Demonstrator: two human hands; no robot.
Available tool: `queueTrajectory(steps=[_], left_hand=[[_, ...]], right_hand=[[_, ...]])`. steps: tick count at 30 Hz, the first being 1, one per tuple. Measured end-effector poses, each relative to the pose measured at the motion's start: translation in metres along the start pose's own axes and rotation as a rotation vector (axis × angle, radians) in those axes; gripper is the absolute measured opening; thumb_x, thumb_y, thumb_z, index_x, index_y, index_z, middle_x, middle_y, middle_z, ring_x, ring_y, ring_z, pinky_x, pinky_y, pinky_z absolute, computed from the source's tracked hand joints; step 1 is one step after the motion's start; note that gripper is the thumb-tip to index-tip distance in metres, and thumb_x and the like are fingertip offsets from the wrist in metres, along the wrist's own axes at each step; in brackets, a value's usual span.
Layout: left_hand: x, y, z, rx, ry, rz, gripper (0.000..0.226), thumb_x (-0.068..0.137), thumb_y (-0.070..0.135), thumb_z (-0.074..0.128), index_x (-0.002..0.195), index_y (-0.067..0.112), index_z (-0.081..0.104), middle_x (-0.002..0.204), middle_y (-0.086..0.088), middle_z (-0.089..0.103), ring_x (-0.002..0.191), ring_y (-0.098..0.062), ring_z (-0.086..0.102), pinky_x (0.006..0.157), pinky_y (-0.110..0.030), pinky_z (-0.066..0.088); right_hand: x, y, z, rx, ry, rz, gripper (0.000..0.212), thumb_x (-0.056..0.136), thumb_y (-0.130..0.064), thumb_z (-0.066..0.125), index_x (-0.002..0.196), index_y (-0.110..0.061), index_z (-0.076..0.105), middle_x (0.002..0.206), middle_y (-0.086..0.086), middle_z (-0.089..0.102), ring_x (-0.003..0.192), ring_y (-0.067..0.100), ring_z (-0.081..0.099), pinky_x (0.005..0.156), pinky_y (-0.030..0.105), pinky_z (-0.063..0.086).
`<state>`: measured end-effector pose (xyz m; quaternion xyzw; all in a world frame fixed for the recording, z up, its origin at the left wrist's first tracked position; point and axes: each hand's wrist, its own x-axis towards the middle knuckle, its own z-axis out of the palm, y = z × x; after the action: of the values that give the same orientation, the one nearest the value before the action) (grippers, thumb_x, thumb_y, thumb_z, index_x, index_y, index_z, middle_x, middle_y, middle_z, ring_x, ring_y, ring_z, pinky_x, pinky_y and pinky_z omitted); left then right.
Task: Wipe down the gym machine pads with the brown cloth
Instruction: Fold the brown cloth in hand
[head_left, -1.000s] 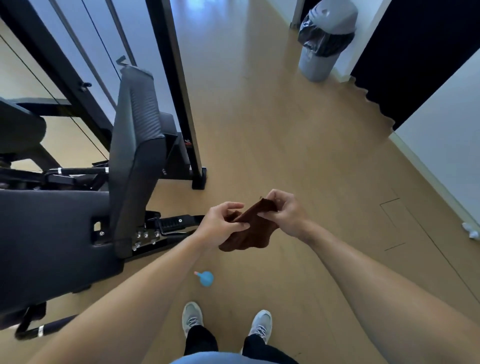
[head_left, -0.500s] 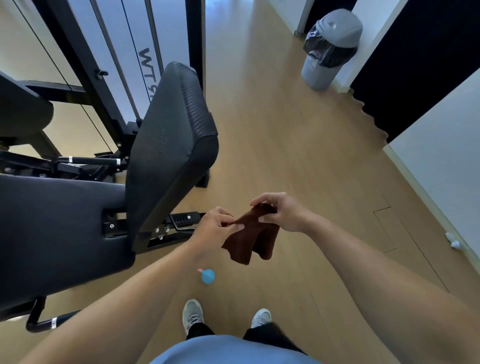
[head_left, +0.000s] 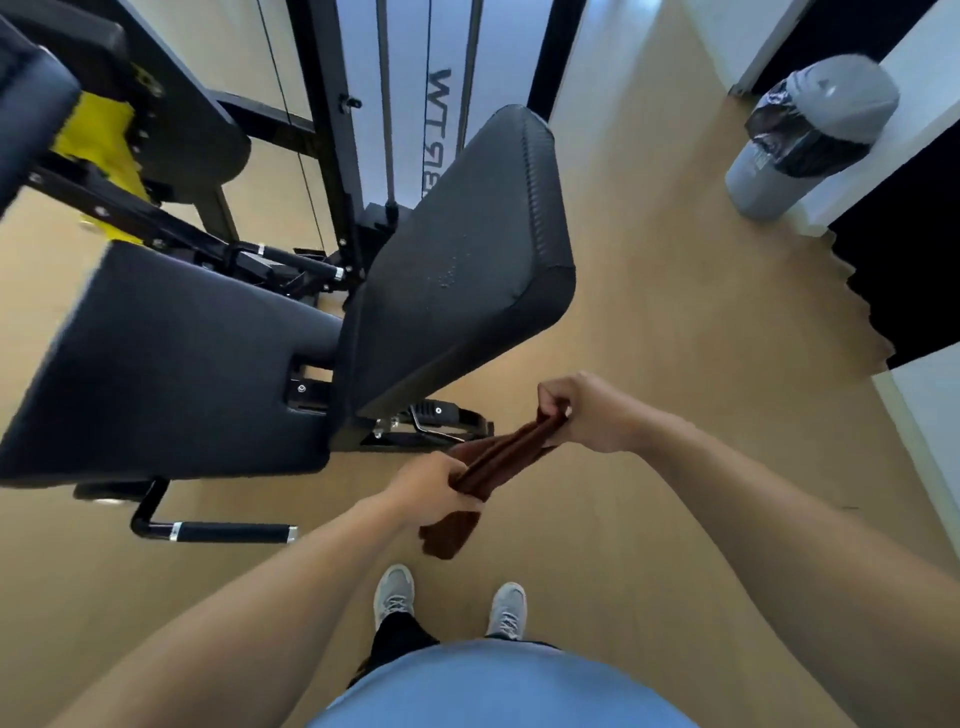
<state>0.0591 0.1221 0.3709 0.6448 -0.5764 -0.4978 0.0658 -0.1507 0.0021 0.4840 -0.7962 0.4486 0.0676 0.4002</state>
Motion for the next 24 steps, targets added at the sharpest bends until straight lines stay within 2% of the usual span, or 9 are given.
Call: queueTrajectory(steps=[2,3,5,6,10,13,16,20,24], left_hand=[[-0.009,-0.012,0.007,-0.131,0.052,-0.076,0.033,0.064,0.057,0.076,0.083,0.031,0.074,0.079,0.011,0.074,0.077,-0.009,0.070,0.071,-0.031,0.057],[-0.015,-0.016,0.010,-0.195,0.090,-0.102,0.026,0.067,0.052,0.077,0.080,0.031,0.072,0.078,0.011,0.073,0.077,-0.008,0.070,0.069,-0.029,0.056],[-0.026,-0.021,0.014,-0.262,0.187,-0.131,0.011,0.079,0.034,0.076,0.077,0.035,0.066,0.077,0.014,0.068,0.075,-0.003,0.065,0.065,-0.022,0.048],[-0.029,-0.027,0.014,-0.277,0.237,-0.147,0.015,0.083,0.027,0.075,0.077,0.036,0.064,0.077,0.015,0.067,0.074,-0.002,0.063,0.064,-0.021,0.046],[-0.040,-0.043,0.009,-0.251,0.288,-0.203,0.012,0.079,0.015,0.073,0.085,0.025,0.068,0.084,0.007,0.072,0.080,-0.013,0.069,0.075,-0.037,0.060],[-0.049,-0.054,0.013,-0.129,0.313,-0.288,0.016,0.081,0.016,0.065,0.087,0.030,0.070,0.086,0.010,0.070,0.080,-0.012,0.067,0.074,-0.035,0.060],[-0.053,-0.067,0.017,-0.168,0.363,-0.298,0.017,0.087,0.017,0.066,0.092,0.032,0.074,0.088,0.010,0.074,0.084,-0.013,0.069,0.080,-0.036,0.059],[-0.064,-0.065,0.016,-0.531,0.478,-0.283,0.014,0.094,0.014,0.064,0.092,0.022,0.076,0.087,0.003,0.077,0.084,-0.015,0.073,0.078,-0.029,0.058],[-0.076,-0.050,0.002,-0.690,0.718,-0.280,0.027,0.099,0.014,0.046,0.074,0.015,0.056,0.074,-0.003,0.060,0.075,-0.019,0.055,0.068,-0.032,0.042]], right_hand=[[0.009,0.001,0.000,0.052,-0.032,0.011,0.036,0.074,-0.002,0.082,0.070,-0.013,0.048,0.074,0.002,0.061,0.071,0.015,0.052,0.063,0.035,0.049],[0.012,0.003,0.000,0.076,-0.058,0.023,0.037,0.072,0.000,0.082,0.070,-0.014,0.048,0.074,0.002,0.061,0.071,0.016,0.052,0.063,0.034,0.047],[0.018,0.006,0.002,0.098,-0.126,0.042,0.038,0.069,0.002,0.082,0.072,-0.014,0.048,0.075,0.004,0.060,0.073,0.017,0.052,0.064,0.034,0.045],[0.022,0.007,0.004,0.106,-0.154,0.045,0.038,0.069,0.002,0.082,0.073,-0.014,0.048,0.076,0.004,0.059,0.073,0.018,0.051,0.064,0.034,0.044],[0.034,0.006,0.015,0.242,-0.205,0.057,0.048,0.070,0.000,0.083,0.068,-0.018,0.038,0.069,0.002,0.046,0.070,0.018,0.040,0.060,0.031,0.031],[0.038,0.009,0.017,0.300,-0.276,0.056,0.040,0.080,-0.015,0.082,0.073,-0.017,0.043,0.069,0.000,0.044,0.071,0.018,0.038,0.063,0.033,0.027],[0.040,0.012,0.015,0.358,-0.314,0.081,0.026,0.087,-0.010,0.075,0.079,-0.014,0.051,0.070,0.000,0.051,0.073,0.018,0.043,0.067,0.030,0.032],[0.035,0.002,0.017,0.232,-0.301,0.080,0.027,0.082,0.005,0.072,0.081,-0.017,0.057,0.080,0.005,0.060,0.076,0.020,0.052,0.067,0.031,0.044],[0.013,-0.048,0.022,0.041,-0.369,-0.131,0.031,0.080,-0.001,0.072,0.082,-0.029,0.059,0.079,-0.010,0.065,0.074,0.015,0.058,0.069,0.036,0.052]])
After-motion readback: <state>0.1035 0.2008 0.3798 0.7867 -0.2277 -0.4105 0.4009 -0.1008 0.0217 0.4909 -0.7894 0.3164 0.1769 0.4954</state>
